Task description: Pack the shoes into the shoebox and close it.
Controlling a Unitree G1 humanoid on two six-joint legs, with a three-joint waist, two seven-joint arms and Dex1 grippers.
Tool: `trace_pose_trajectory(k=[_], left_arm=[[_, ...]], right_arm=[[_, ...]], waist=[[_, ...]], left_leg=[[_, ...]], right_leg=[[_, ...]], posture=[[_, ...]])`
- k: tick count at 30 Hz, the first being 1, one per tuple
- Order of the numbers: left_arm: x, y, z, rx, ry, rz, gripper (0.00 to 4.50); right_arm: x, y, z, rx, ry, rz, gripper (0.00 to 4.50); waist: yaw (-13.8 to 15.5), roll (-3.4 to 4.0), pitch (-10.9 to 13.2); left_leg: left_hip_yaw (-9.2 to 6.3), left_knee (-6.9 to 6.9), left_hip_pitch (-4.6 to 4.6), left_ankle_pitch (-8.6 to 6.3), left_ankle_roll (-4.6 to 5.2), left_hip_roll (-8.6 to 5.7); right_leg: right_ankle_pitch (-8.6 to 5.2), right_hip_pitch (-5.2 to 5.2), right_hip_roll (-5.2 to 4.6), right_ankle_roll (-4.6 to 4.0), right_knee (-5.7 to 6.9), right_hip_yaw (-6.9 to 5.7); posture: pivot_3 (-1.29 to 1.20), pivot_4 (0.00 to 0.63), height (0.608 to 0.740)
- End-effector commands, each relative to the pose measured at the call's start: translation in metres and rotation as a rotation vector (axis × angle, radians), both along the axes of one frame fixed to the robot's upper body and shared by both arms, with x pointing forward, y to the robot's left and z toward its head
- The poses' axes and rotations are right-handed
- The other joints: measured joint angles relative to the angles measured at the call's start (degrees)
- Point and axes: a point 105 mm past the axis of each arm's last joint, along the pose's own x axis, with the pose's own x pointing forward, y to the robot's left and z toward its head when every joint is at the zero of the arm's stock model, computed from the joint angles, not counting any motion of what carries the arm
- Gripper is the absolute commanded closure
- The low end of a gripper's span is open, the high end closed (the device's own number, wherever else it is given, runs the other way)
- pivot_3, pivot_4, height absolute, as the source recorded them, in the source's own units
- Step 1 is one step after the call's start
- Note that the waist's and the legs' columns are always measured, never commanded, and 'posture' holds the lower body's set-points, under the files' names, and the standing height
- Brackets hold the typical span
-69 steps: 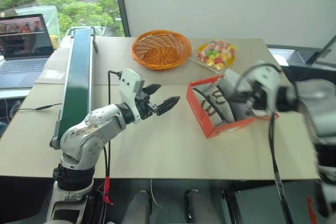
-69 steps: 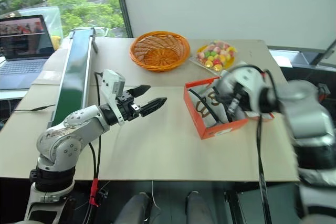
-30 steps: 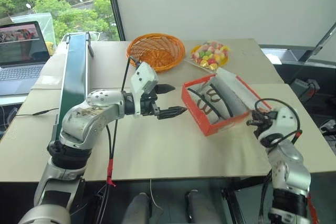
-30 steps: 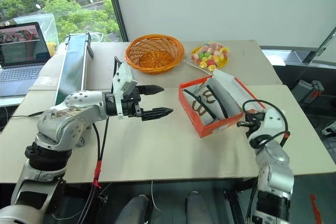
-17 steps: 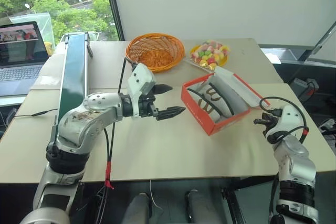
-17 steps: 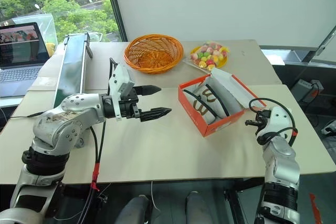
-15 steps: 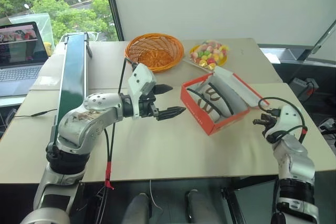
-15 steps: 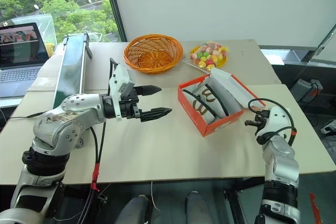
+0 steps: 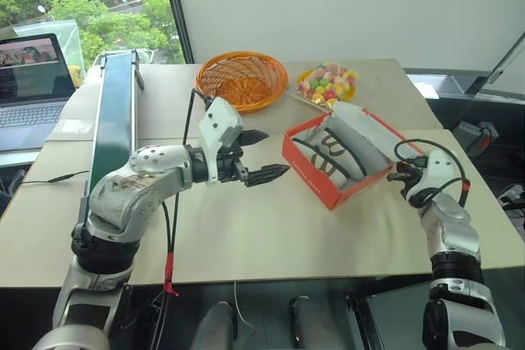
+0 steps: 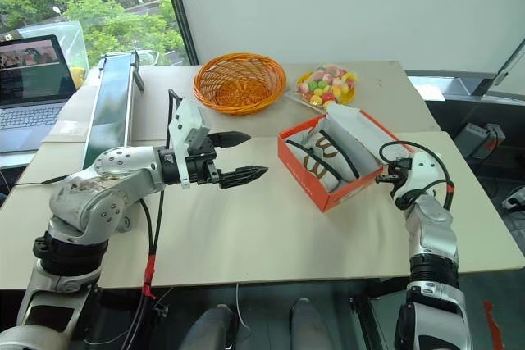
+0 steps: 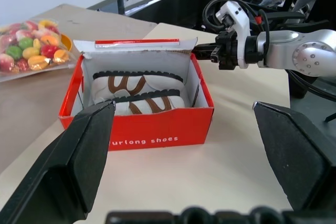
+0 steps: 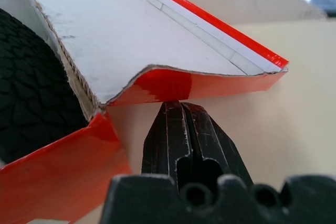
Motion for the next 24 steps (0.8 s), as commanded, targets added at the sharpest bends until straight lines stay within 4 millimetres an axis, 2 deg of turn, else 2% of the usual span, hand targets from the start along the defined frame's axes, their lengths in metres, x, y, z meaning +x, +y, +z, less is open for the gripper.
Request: trace_pose_trajectory(k=[1, 4, 9, 13, 15, 18, 24], left_arm=[[-0.004, 0.001, 0.011, -0.021, -0.038, -0.004, 0.0], [-0.003, 0.001, 0.011, -0.019, -0.04, -0.006, 0.0], [-0.001, 0.0, 0.011, -0.016, -0.043, -0.014, 0.0], [0.0, -0.002, 0.01, -0.017, -0.045, -0.021, 0.0], [0.001, -0.002, 0.01, -0.018, -0.046, -0.022, 0.0], [0.002, 0.0, 0.01, -0.017, -0.049, -0.015, 0.0], [0.001, 0.003, 0.009, -0.021, -0.049, 0.005, 0.0]], right_arm=[[0.004, 0.018, 0.05, -0.17, -0.237, 0.103, 4.43], [-0.002, 0.041, 0.071, -0.29, -0.355, 0.198, 4.43], [-0.009, 0.074, 0.086, -0.38, -0.424, 0.358, 4.43], [-0.01, 0.088, 0.083, -0.367, -0.392, 0.448, 4.43], [-0.006, 0.087, 0.071, -0.33, -0.294, 0.466, 4.43], [0.001, 0.075, 0.058, -0.387, -0.162, 0.437, 4.43], [0.016, 0.044, 0.072, -0.481, -0.065, 0.364, 4.43]], waist=[[-0.19, 0.0, 0.0], [-0.64, 0.0, 0.0], [-0.89, -0.01, 0.01], [-0.79, -0.01, 0.01], [-0.72, -0.01, 0.01], [-0.5, -0.01, 0.01], [-0.24, -0.01, 0.03]], left_leg=[[0.02, 0.0, 0.01, 0.0, 0.0, 0.0], [0.07, 0.0, 0.04, 0.0, 0.0, 0.0], [0.08, 0.0, 0.05, 0.0, 0.0, 0.0], [0.08, 0.0, 0.06, 0.0, 0.0, 0.0], [0.08, 0.0, 0.05, 0.0, 0.0, 0.0], [0.08, 0.0, 0.04, 0.0, 0.0, 0.0], [0.16, 0.0, 0.05, 0.0, 0.0, 0.0]], right_leg=[[0.0, 0.0, 0.0, 0.0, 0.0, 0.02], [-0.01, -0.01, 0.0, 0.02, 0.02, 0.08], [-0.02, 0.0, 0.0, 0.04, 0.03, 0.1], [-0.02, 0.0, 0.0, 0.04, 0.04, 0.1], [-0.02, 0.0, 0.0, 0.04, 0.04, 0.1], [-0.01, -0.01, -0.01, 0.03, 0.04, 0.1], [-0.01, -0.04, 0.0, 0.03, 0.04, 0.16]], posture=[[0.0, 0.15, 0.74], [0.0, 0.15, 0.74], [0.0, 0.15, 0.74], [0.0, 0.15, 0.74], [0.0, 0.15, 0.74], [0.0, 0.15, 0.74], [0.0, 0.15, 0.74]])
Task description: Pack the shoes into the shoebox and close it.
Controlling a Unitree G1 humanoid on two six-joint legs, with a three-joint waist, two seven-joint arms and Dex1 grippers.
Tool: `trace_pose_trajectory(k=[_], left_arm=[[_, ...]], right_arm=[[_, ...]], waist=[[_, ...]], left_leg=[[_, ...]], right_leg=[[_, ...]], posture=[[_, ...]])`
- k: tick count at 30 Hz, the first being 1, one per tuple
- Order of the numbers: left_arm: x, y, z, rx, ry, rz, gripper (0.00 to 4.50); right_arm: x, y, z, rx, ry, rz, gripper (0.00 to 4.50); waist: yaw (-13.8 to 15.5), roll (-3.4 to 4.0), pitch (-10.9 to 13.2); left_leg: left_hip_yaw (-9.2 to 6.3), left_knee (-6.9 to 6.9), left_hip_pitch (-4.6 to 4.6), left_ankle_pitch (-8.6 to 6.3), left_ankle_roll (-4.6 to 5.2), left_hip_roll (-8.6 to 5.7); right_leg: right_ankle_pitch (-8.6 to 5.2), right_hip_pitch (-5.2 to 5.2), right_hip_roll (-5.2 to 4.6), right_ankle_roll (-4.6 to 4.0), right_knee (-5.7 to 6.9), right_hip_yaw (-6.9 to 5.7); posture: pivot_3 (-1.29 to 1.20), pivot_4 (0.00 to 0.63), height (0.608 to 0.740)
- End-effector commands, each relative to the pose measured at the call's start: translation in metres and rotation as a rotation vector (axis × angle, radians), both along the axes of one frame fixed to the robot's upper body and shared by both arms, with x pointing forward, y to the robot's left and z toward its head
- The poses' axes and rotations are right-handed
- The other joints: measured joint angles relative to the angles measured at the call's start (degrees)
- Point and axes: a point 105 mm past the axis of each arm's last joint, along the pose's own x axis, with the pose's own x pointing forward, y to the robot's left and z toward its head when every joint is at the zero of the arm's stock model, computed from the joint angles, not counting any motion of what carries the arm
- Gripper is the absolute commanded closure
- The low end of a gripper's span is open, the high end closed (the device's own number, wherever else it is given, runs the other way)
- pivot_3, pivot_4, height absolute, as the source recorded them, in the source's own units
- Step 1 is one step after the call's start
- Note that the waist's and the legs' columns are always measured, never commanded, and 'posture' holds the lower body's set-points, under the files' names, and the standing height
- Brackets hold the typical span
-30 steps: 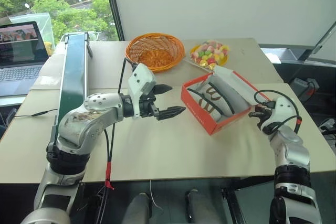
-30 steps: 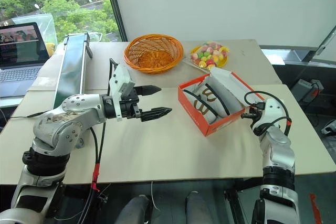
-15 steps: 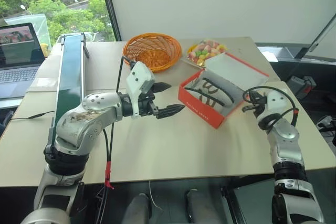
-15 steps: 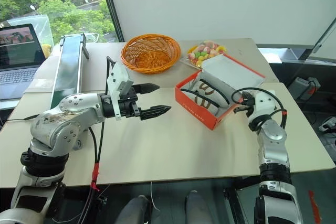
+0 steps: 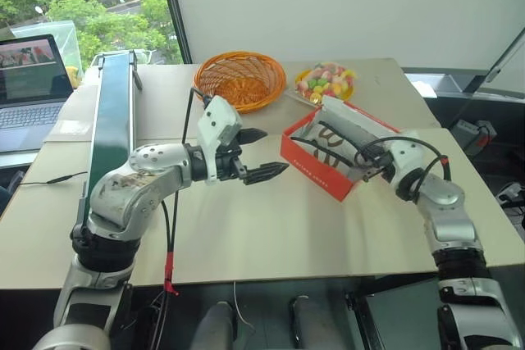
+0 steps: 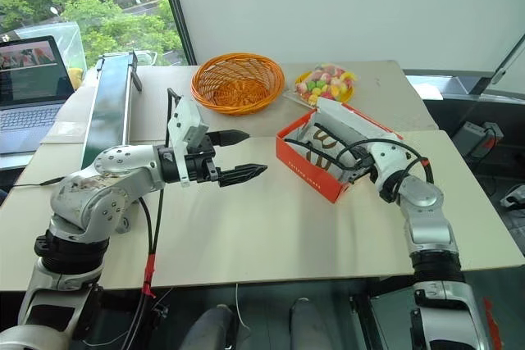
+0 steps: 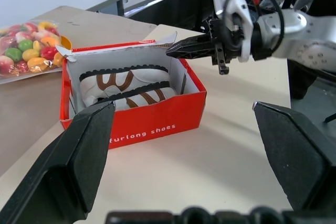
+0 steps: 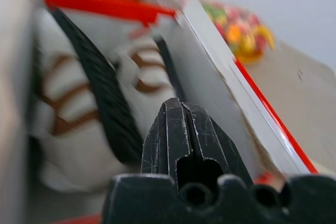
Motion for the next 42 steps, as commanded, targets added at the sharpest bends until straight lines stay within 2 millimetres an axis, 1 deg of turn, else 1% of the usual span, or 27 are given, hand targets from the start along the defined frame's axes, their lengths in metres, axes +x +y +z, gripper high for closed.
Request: trace_pose_trajectory(k=[1, 6, 8, 9, 12, 17, 22, 24, 28, 33, 37, 39, 42], left_arm=[[-0.003, 0.001, 0.009, -0.017, -0.046, 0.004, 0.0], [-0.003, 0.002, 0.008, -0.022, -0.042, 0.016, 0.0], [-0.004, 0.002, 0.007, -0.023, -0.042, 0.019, 0.0], [-0.004, 0.002, 0.007, -0.025, -0.042, 0.021, 0.0], [-0.004, 0.001, 0.007, -0.029, -0.04, 0.023, 0.0], [-0.001, 0.004, 0.008, -0.029, -0.05, 0.035, 0.0], [-0.002, 0.003, 0.009, -0.032, -0.053, 0.037, 0.0], [-0.002, 0.003, 0.009, -0.03, -0.054, 0.038, 0.0], [-0.001, 0.004, 0.009, -0.029, -0.057, 0.042, 0.0], [-0.001, 0.006, 0.009, -0.025, -0.057, 0.048, 0.0], [-0.001, 0.004, 0.009, -0.027, -0.058, 0.047, 0.0], [-0.001, 0.004, 0.009, -0.028, -0.059, 0.048, 0.0], [-0.001, 0.004, 0.009, -0.028, -0.062, 0.05, 0.0]], right_arm=[[0.009, -0.023, 0.022, -0.069, -0.031, -0.07, 4.43], [0.019, -0.066, 0.027, -0.14, 0.013, -0.259, 4.43], [0.021, -0.077, 0.027, -0.159, 0.029, -0.312, 4.43], [0.021, -0.082, 0.024, -0.181, 0.055, -0.33, 4.43], [0.025, -0.091, 0.021, -0.202, 0.076, -0.371, 4.43], [0.033, -0.094, 0.029, -0.229, 0.111, -0.387, 4.43], [0.031, -0.095, 0.007, -0.244, 0.2, -0.382, 4.43], [0.03, -0.093, -0.005, -0.218, 0.233, -0.378, 4.43], [0.029, -0.089, -0.02, -0.18, 0.267, -0.364, 4.43], [0.03, -0.081, -0.025, -0.112, 0.256, -0.338, 4.43], [0.029, -0.074, -0.038, -0.084, 0.293, -0.326, 4.43], [0.03, -0.072, -0.04, -0.076, 0.294, -0.324, 4.43], [0.034, -0.064, -0.036, -0.002, 0.262, -0.309, 4.43]], waist=[[0.01, -0.01, 0.0], [0.34, -0.04, 0.02], [0.39, -0.04, 0.03], [0.38, -0.05, 0.03], [0.2, -0.07, 0.04], [-0.28, -0.07, 0.05], [-0.69, -0.1, 0.06], [-0.7, -0.1, 0.07], [-1.01, -0.11, 0.07], [-1.17, -0.11, 0.07], [-1.08, -0.11, 0.07], [-1.08, -0.11, 0.08], [-1.09, -0.12, 0.08]], left_leg=[[0.01, 0.0, 0.01, 0.0, 0.0, 0.0], [0.04, 0.0, -0.01, -0.02, 0.04, 0.0], [0.12, -0.01, -0.01, -0.03, 0.05, -0.01], [0.14, -0.01, -0.01, -0.04, 0.07, -0.02], [0.26, 0.0, 0.01, -0.06, 0.11, -0.02], [0.35, -0.01, 0.04, -0.07, 0.12, -0.02], [0.36, -0.01, 0.03, -0.09, 0.14, -0.02], [0.37, -0.01, 0.02, -0.09, 0.15, -0.02], [0.41, -0.01, 0.02, -0.09, 0.15, -0.04], [0.47, -0.01, 0.08, -0.1, 0.16, -0.04], [0.48, -0.01, 0.08, -0.1, 0.16, -0.04], [0.48, -0.01, 0.08, -0.1, 0.16, -0.04], [0.48, -0.01, 0.07, -0.1, 0.16, -0.05]], right_leg=[[0.0, 0.0, 0.0, 0.0, 0.0, 0.01], [0.0, 0.01, 0.0, 0.0, -0.05, 0.02], [0.0, 0.0, -0.02, 0.0, -0.06, 0.08], [0.01, 0.0, -0.03, -0.02, -0.06, 0.1], [0.02, -0.01, -0.03, -0.01, -0.08, 0.2], [0.04, -0.01, -0.02, 0.0, -0.08, 0.29], [0.05, -0.01, -0.02, -0.01, -0.1, 0.3], [0.09, -0.01, -0.03, -0.06, -0.11, 0.31], [0.15, -0.01, -0.04, -0.12, -0.13, 0.38], [0.15, -0.01, -0.02, -0.1, -0.11, 0.46], [0.15, 0.0, -0.02, -0.07, -0.11, 0.47], [0.16, 0.0, -0.02, -0.08, -0.11, 0.47], [0.17, 0.0, -0.02, -0.09, -0.12, 0.48]], posture=[[0.0, 0.15, 0.74], [0.0, 0.15, 0.74], [0.0, 0.15, 0.74], [0.0, 0.15, 0.74], [0.0, 0.15, 0.74], [0.0, 0.15, 0.74], [0.0, 0.15, 0.74], [0.0, 0.15, 0.74], [0.0, 0.15, 0.74], [0.0, 0.15, 0.74], [0.0, 0.15, 0.74], [0.0, 0.15, 0.74], [0.0, 0.15, 0.74]])
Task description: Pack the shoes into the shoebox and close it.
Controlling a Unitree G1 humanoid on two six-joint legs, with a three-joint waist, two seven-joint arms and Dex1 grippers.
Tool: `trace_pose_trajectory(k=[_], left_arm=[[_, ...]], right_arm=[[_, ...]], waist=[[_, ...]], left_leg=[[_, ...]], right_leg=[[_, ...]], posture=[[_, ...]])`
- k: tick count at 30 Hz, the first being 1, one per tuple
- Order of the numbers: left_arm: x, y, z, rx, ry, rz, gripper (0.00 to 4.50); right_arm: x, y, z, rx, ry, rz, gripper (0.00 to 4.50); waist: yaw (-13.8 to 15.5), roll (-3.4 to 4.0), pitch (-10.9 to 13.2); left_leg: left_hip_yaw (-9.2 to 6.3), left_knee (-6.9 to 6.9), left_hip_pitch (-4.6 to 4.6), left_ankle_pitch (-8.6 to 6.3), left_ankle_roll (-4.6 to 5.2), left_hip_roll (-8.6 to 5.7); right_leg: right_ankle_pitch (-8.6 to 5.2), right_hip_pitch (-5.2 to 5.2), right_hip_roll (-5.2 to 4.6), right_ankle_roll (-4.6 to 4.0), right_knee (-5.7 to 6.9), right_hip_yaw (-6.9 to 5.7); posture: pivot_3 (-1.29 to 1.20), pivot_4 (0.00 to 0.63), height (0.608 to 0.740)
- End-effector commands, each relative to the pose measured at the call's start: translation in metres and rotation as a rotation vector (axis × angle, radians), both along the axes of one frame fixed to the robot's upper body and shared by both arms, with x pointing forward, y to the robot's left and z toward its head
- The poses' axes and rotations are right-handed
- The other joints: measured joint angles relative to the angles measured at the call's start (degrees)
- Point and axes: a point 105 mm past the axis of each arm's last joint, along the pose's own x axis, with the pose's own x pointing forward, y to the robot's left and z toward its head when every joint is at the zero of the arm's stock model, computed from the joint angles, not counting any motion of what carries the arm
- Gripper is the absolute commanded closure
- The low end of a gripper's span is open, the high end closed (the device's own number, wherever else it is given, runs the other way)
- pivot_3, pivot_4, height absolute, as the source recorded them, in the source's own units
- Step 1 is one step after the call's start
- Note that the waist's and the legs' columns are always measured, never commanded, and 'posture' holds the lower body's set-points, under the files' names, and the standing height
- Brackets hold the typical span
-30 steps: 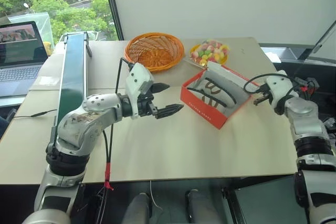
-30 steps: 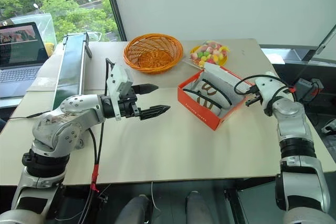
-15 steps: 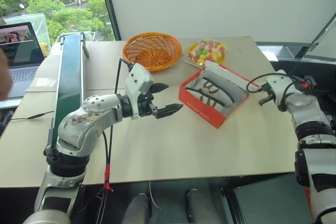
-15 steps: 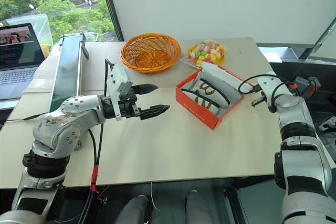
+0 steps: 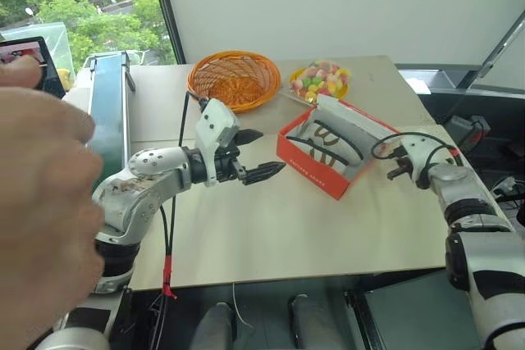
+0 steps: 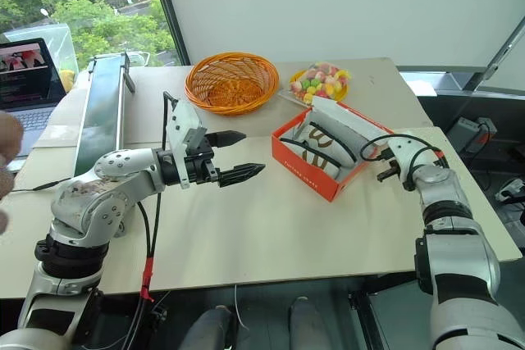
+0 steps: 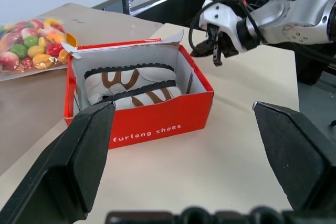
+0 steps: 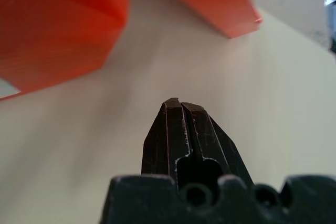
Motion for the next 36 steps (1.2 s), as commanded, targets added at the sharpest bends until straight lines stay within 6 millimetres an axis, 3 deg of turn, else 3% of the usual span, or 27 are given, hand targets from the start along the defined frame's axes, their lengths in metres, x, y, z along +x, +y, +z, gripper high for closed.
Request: trace_pose_trajectory(k=[1, 26, 33, 36], left_arm=[[-0.003, 0.001, 0.014, -0.017, -0.068, 0.0, 0.0], [-0.004, -0.001, 0.016, -0.016, -0.084, 0.0, 0.0], [-0.002, -0.001, 0.017, -0.012, -0.092, 0.004, 0.0], [0.0, -0.001, 0.017, -0.011, -0.096, 0.007, 0.0]], right_arm=[[0.009, 0.007, 0.021, 0.085, -0.112, 0.007, 4.43], [0.023, 0.041, 0.049, 0.359, -0.31, 0.107, 4.43], [0.025, 0.068, 0.046, 0.402, -0.307, 0.216, 4.43], [0.024, 0.092, 0.035, 0.416, -0.275, 0.309, 4.43]], waist=[[-0.05, 0.0, 0.0], [-0.33, -0.01, 0.0], [-1.05, -0.02, 0.01], [-1.66, -0.02, 0.01]], left_leg=[[0.0, 0.0, 0.0, 0.0, 0.0, 0.0], [0.05, 0.0, 0.04, -0.02, 0.02, 0.0], [0.06, 0.0, 0.05, -0.02, 0.02, 0.0], [0.06, 0.0, 0.07, -0.02, 0.02, 0.01]], right_leg=[[0.0, 0.0, 0.0, 0.0, 0.0, 0.0], [0.01, 0.0, 0.01, 0.02, 0.01, 0.07], [0.02, 0.0, 0.01, 0.02, 0.02, 0.08], [0.02, 0.0, 0.02, 0.03, 0.04, 0.09]], posture=[[0.0, 0.15, 0.74], [0.0, 0.15, 0.74], [0.0, 0.15, 0.74], [0.0, 0.15, 0.74]])
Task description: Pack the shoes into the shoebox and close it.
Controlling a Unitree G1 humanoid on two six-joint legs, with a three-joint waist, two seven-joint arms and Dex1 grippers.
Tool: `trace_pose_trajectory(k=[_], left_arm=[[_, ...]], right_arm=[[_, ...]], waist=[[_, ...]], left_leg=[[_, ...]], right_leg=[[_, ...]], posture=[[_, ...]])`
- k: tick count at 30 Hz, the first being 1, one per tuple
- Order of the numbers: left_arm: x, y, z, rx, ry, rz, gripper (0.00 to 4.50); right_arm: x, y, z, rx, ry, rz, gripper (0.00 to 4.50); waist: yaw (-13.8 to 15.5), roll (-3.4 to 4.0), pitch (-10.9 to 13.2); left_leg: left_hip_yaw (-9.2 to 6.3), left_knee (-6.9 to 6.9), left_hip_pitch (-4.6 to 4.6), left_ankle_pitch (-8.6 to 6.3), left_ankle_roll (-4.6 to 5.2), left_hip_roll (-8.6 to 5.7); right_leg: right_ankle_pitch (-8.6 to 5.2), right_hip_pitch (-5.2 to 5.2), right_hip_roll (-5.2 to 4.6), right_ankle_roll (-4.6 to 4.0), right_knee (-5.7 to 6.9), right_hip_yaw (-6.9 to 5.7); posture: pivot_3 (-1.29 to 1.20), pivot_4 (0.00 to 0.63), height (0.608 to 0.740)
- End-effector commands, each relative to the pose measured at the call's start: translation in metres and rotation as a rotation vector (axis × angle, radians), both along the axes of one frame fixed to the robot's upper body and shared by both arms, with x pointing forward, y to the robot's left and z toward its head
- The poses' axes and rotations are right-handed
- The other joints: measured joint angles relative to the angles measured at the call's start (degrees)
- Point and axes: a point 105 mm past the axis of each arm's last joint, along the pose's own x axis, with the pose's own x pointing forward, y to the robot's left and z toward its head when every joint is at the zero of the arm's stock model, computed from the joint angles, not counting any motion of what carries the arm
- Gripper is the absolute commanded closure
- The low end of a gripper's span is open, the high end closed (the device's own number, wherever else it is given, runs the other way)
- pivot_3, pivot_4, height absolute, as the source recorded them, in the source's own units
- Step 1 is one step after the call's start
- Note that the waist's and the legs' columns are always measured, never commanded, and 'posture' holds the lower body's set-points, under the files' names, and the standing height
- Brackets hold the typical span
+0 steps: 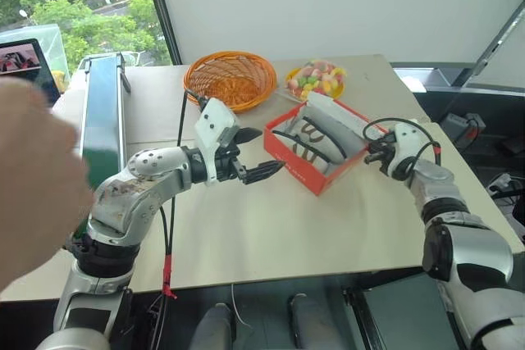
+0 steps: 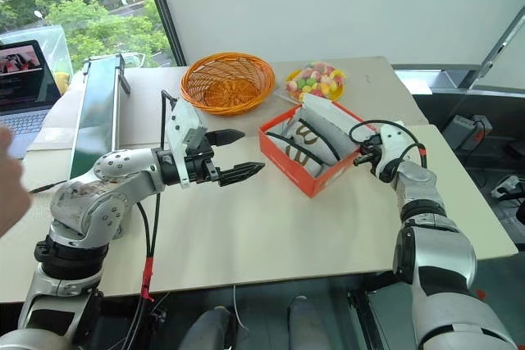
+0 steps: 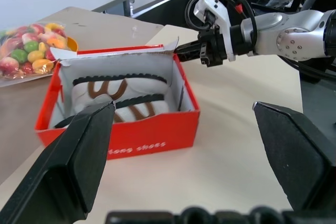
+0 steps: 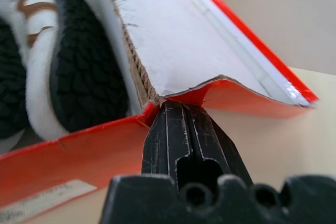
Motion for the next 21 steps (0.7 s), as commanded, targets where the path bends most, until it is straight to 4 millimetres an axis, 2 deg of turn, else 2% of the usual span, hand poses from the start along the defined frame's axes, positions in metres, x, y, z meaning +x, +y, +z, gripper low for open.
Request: trace_pose_trajectory(k=[1, 4, 10, 14, 17, 21], left_arm=[[0.0, -0.001, 0.016, -0.019, -0.074, -0.009, 0.0], [0.001, -0.001, 0.016, -0.018, -0.077, -0.008, 0.0], [0.001, -0.003, 0.015, -0.018, -0.077, -0.019, 0.0], [0.002, -0.003, 0.016, -0.016, -0.081, -0.022, 0.0], [0.002, -0.004, 0.016, -0.017, -0.084, -0.021, 0.0], [0.002, -0.002, 0.016, -0.018, -0.084, -0.014, 0.0]], right_arm=[[0.004, 0.032, 0.013, 0.026, -0.088, 0.133, 4.43], [-0.001, 0.064, 0.005, 0.06, -0.106, 0.242, 4.43], [-0.005, 0.093, 0.004, 0.108, -0.145, 0.321, 4.43], [-0.003, 0.089, -0.002, 0.113, -0.121, 0.269, 4.43], [0.003, 0.075, -0.011, 0.147, -0.091, 0.116, 4.43], [0.006, 0.07, -0.012, 0.175, -0.103, 0.029, 4.43]], waist=[[-0.29, 0.0, 0.0], [-0.64, -0.02, 0.01], [-0.29, -0.02, 0.01], [-0.01, -0.02, 0.01], [0.04, -0.02, 0.01], [-0.04, -0.02, 0.01]], left_leg=[[0.0, 0.0, 0.0, 0.0, 0.0, 0.0], [0.01, -0.01, 0.05, -0.01, 0.01, 0.02], [0.01, 0.01, 0.05, -0.01, 0.0, 0.01], [0.0, 0.01, 0.05, -0.02, -0.01, 0.0], [0.0, 0.0, 0.05, -0.02, -0.01, 0.0], [0.0, 0.0, 0.05, -0.02, -0.01, 0.0]], right_leg=[[0.0, 0.0, 0.0, -0.01, 0.0, 0.01], [0.0, 0.0, 0.03, 0.0, 0.04, 0.03], [0.03, 0.01, 0.01, -0.02, 0.07, 0.04], [0.04, 0.0, 0.0, -0.04, 0.06, 0.04], [0.05, 0.0, 0.0, -0.06, 0.07, 0.04], [0.06, 0.0, 0.01, -0.08, 0.07, 0.04]], posture=[[0.0, 0.15, 0.74], [0.0, 0.15, 0.74], [0.0, 0.15, 0.74], [0.0, 0.15, 0.74], [0.0, 0.15, 0.74], [0.0, 0.15, 0.74]])
